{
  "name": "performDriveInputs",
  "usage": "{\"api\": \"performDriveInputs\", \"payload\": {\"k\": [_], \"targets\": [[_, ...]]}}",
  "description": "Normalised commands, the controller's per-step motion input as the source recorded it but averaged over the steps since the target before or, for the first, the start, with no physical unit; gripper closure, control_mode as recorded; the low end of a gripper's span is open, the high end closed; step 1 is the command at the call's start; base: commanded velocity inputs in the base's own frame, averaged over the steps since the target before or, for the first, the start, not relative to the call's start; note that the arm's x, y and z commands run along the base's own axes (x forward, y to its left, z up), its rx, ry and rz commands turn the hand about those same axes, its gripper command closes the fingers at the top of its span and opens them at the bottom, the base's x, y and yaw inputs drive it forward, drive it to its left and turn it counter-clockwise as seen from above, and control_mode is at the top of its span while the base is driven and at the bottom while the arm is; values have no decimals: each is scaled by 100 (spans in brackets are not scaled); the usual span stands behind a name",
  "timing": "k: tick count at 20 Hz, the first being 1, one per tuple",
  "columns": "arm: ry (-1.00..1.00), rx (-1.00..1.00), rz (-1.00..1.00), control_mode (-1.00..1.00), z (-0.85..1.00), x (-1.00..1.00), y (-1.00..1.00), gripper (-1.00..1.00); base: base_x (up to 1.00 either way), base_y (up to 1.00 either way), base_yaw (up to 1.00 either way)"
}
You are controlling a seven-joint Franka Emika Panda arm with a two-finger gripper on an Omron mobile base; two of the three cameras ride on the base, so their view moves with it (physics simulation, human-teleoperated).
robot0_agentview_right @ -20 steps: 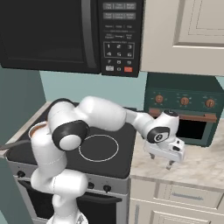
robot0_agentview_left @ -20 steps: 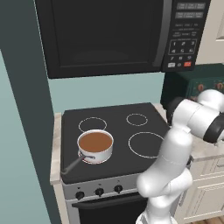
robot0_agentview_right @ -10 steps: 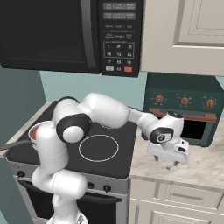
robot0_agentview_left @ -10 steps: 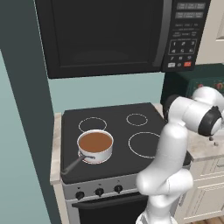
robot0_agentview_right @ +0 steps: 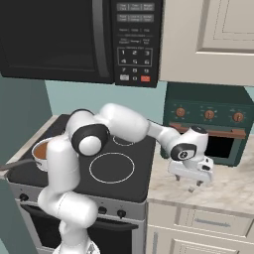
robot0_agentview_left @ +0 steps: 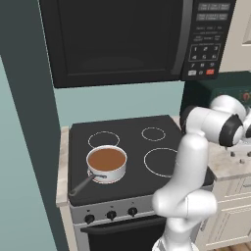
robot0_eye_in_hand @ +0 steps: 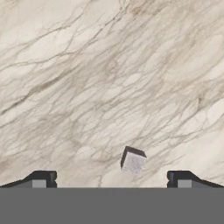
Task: Pick up the sugar cube(s) and place them in the saucepan with hot chocolate.
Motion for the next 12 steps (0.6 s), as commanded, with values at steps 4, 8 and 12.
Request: {"api": "performDriveInputs", "payload": {"k": [4,8,12], "targets": [[0,0,0,-100,-21,12,-1,-100,0,0,0],[0,0,0,-100,-15,0,-3,-100,0,0,0],[0,0,0,-100,-13,0,-3,-100,0,0,0]]}}
